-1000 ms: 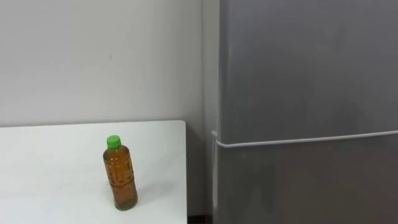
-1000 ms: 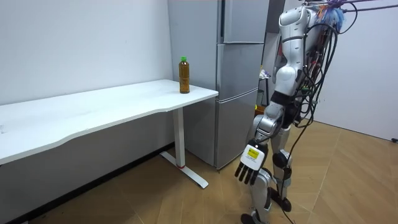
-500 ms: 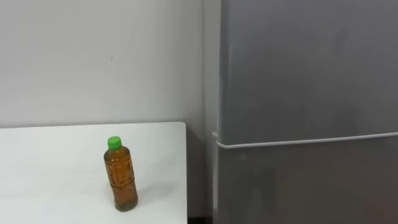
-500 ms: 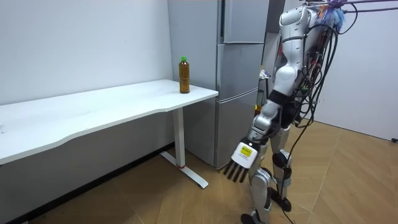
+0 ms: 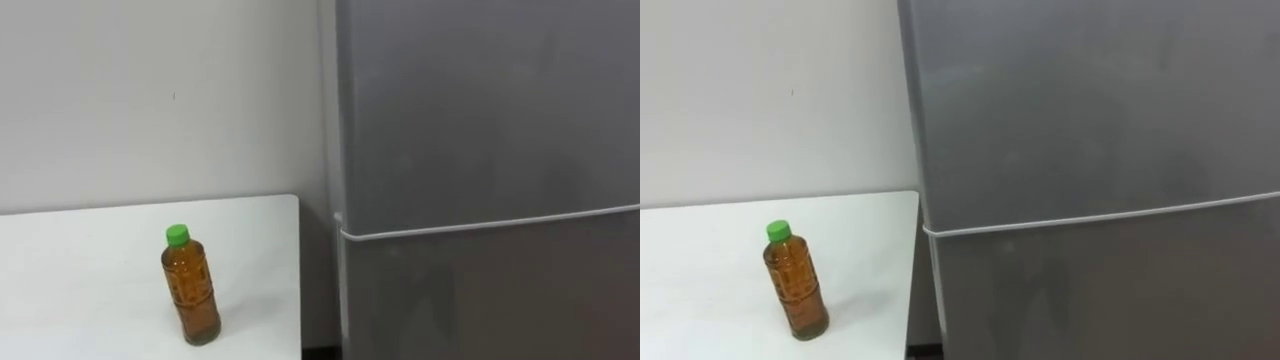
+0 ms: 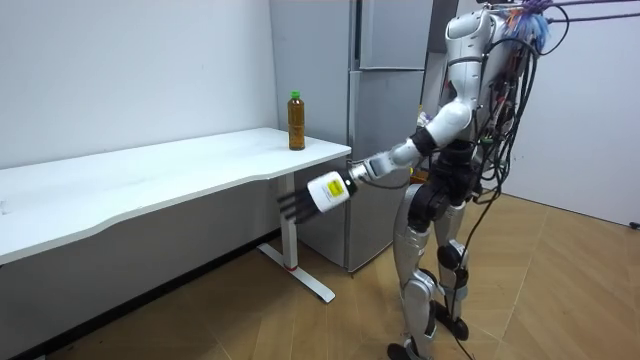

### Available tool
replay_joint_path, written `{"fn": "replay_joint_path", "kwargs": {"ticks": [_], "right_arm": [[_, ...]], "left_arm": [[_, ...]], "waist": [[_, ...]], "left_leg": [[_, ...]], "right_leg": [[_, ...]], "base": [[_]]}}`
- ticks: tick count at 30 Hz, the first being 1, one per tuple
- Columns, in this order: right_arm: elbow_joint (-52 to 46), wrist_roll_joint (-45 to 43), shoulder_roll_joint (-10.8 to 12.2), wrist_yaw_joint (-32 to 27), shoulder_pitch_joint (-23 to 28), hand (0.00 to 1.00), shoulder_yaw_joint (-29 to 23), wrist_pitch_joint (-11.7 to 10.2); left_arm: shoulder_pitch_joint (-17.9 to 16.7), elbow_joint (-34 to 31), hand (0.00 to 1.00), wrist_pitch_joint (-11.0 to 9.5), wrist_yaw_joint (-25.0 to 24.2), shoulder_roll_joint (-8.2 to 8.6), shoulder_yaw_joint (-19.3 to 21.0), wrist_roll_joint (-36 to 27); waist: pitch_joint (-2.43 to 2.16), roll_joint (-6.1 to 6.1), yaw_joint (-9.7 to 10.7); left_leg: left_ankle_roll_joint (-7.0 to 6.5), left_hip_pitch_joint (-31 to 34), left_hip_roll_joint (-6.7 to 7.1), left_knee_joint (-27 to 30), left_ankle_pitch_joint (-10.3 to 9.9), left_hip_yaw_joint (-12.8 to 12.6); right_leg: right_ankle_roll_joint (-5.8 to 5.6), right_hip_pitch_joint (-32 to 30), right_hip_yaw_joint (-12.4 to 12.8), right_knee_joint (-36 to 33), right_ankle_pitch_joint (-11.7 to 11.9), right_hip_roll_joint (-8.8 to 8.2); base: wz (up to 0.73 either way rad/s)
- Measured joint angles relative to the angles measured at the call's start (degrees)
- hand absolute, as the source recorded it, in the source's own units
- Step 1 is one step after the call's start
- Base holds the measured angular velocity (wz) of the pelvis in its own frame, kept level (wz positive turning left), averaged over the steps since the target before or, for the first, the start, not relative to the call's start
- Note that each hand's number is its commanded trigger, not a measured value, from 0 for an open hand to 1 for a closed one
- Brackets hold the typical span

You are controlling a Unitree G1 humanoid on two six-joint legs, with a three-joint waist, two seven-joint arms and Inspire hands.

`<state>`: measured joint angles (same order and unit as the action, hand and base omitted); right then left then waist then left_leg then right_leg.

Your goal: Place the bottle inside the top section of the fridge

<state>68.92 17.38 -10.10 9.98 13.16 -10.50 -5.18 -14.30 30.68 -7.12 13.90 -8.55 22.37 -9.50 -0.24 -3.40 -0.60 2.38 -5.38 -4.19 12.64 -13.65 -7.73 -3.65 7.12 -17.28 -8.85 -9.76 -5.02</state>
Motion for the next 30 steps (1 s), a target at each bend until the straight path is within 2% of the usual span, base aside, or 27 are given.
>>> {"fn": "replay_joint_path", "kwargs": {"ticks": [3, 5, 7, 11, 12, 16, 19, 21, 24, 26, 30], "right_arm": [[0.3, 0.2, 0.2, -1.1, 0.1, 0.0, -0.2, 0.0], [0.1, 0.1, 0.3, -1.1, 0.3, 0.0, -0.4, 0.0], [0.4, -0.2, 0.4, -1.2, 0.2, 0.0, -0.9, 0.0], [0.4, -0.2, 0.5, -1.4, 0.1, 0.0, -1.0, 0.3], [0.5, -0.2, 0.7, -1.6, 0.0, 0.0, -1.0, 0.3], [0.6, -1.1, 0.8, -1.2, -1.1, 0.0, -1.6, 0.4], [0.8, -1.1, 0.8, -1.0, -1.7, 0.0, -1.5, 1.1], [0.8, -1.5, 0.8, -0.7, -2.3, 0.0, -2.1, 1.6], [0.8, -1.5, 1.2, -1.1, -2.6, 0.0, -2.1, 1.6], [0.8, -1.5, 1.3, -1.1, -2.7, 0.0, -2.0, 1.5], [1.0, -1.4, 1.7, -1.0, -3.3, 0.0, -1.9, 1.5]], "left_arm": [[2.5, -3.2, 0.0, -1.6, 3.1, -0.48, 0.9, -0.6], [2.9, -8.4, 0.0, -1.6, 5.0, -0.62, 2.1, -1.6], [3.4, -15.9, 0.0, -1.7, 7.2, -1.86, 2.8, -2.1], [3.6, -29.2, 0.0, -1.7, 8.7, -2.35, 4.6, -2.1], [4.6, -32.8, 0.0, -1.7, 9.4, -2.59, 4.6, -2.0], [8.6, -42.2, 0.0, -1.6, 9.9, -3.93, 4.5, -1.9], [10.6, -47.1, 0.0, -1.6, 9.8, -3.93, 4.4, -1.9], [11.4, -52.4, 0.0, -1.6, 9.5, -3.94, 3.8, -1.2], [13.7, -54.5, 0.0, -1.4, 7.9, -3.84, 1.7, 0.1], [15.7, -54.7, 0.0, -0.5, 6.9, -3.81, -0.3, 0.4], [18.9, -54.9, 0.0, -0.1, 2.6, -3.7, -6.0, 0.2]], "waist": [[-0.02, -0.3, -0.9], [-0.05, -0.35, -1.2], [-0.02, -0.38, -1.3], [0.15, -0.5, -1.3], [0.34, -0.45, -1.2], [1.16, -0.42, 0.3], [1.06, -0.27, 0.7], [0.85, -0.19, 2.1], [0.82, -0.25, 3.1], [0.78, -0.18, 3.7], [0.72, -0.02, 5.2]], "left_leg": [[0.01, -0.3, 0.02, -0.5, 0.0, -0.1], [0.01, -0.3, 0.03, -0.8, 0.0, -0.2], [0.02, -0.7, 0.06, -0.9, 0.0, -0.2], [0.02, -1.3, 0.05, -1.1, 0.0, -0.3], [0.01, -1.3, 0.06, -1.0, 0.0, -0.3], [0.01, -1.0, 0.12, -1.0, 0.0, -0.3], [0.01, -0.7, 0.15, -1.2, 0.0, -0.3], [0.01, -0.3, 0.19, -1.2, 0.0, -0.4], [0.0, -0.2, 0.19, -1.1, 0.0, -0.3], [0.0, -0.3, 0.2, -1.1, 0.0, -0.1], [0.0, -0.5, 0.24, -1.3, 0.0, -0.2]], "right_leg": [[-0.01, 0.1, 0.3, 0.0, -0.1, 0.0], [-0.01, 0.1, 0.5, 0.0, -0.1, 0.06], [-0.01, 0.1, 0.6, 0.0, -0.1, 0.07], [-0.03, 0.2, 1.5, 0.1, -0.1, 0.15], [-0.03, 0.2, 1.5, 0.1, -0.1, 0.15], [-0.08, 0.2, 1.4, 0.1, -0.1, 0.14], [-0.1, -0.2, 1.8, 0.2, -0.2, 0.16], [-0.1, -0.7, 2.2, 0.2, -0.2, 0.19], [-0.09, -0.8, 1.9, 0.2, -0.2, 0.17], [-0.09, -0.5, 1.9, 0.2, -0.2, 0.18], [-0.09, -0.2, 2.4, 0.2, -0.2, 0.19]], "base": [[-0.04], [-0.02], [0.0], [-0.09], [0.0], [0.01], [-0.03], [0.0], [0.02], [0.02], [-0.03]]}}
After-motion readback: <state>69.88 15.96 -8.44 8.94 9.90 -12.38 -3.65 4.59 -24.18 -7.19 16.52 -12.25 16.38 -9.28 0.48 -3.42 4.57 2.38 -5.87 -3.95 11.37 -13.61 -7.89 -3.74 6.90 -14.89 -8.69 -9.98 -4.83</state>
